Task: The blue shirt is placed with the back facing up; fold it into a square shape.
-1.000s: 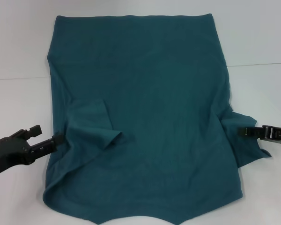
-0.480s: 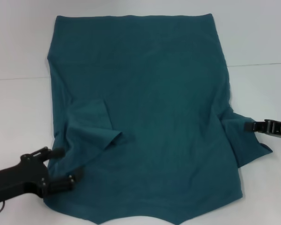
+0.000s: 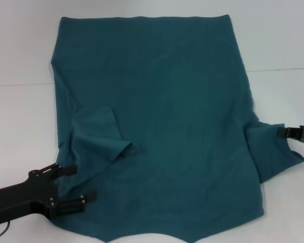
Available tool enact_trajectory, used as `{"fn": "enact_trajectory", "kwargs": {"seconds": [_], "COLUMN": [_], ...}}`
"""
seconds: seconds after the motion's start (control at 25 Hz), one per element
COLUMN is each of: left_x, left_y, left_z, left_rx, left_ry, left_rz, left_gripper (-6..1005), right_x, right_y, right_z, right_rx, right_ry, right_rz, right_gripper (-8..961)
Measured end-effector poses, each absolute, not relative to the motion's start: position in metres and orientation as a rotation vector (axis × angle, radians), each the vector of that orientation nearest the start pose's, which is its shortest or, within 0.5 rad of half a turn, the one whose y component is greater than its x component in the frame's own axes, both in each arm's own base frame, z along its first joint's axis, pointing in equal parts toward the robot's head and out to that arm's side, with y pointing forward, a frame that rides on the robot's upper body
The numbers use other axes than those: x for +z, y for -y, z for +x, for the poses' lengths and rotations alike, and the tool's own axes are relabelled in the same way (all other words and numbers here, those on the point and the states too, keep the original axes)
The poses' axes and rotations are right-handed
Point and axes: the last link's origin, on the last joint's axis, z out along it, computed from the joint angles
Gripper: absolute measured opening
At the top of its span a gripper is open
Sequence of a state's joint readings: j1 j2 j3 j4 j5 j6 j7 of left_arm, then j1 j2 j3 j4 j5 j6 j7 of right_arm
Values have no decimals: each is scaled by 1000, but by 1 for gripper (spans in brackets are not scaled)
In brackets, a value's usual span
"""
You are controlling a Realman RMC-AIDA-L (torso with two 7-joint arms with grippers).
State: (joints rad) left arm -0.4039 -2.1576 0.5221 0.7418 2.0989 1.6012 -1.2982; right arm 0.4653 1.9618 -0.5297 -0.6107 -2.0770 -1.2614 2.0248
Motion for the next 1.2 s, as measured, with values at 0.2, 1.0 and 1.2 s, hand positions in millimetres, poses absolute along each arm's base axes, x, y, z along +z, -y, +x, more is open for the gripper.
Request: {"fn": "enact_trajectory", "kwargs": {"seconds": [0.2,1.0,1.2], "left_x": [-2,-6,-5], "left_y": [-289,-288,-289], "left_z": [-295,-293,-292], "left_rx": [-703,-731,-736], "left_ry": [682,701,697], "left_rz": [-2624,-2622,-2620], "left_gripper": [948,947,944], "right_x": [74,95,86], "right_y": [-344,-349,-359], "right_z": [357,344,328], "right_rx": [691,787,801], "right_ry": [-1509,-1410,-1388], "right_rz": [-1972,-1983,-2046], "right_gripper": [40,111,129]}}
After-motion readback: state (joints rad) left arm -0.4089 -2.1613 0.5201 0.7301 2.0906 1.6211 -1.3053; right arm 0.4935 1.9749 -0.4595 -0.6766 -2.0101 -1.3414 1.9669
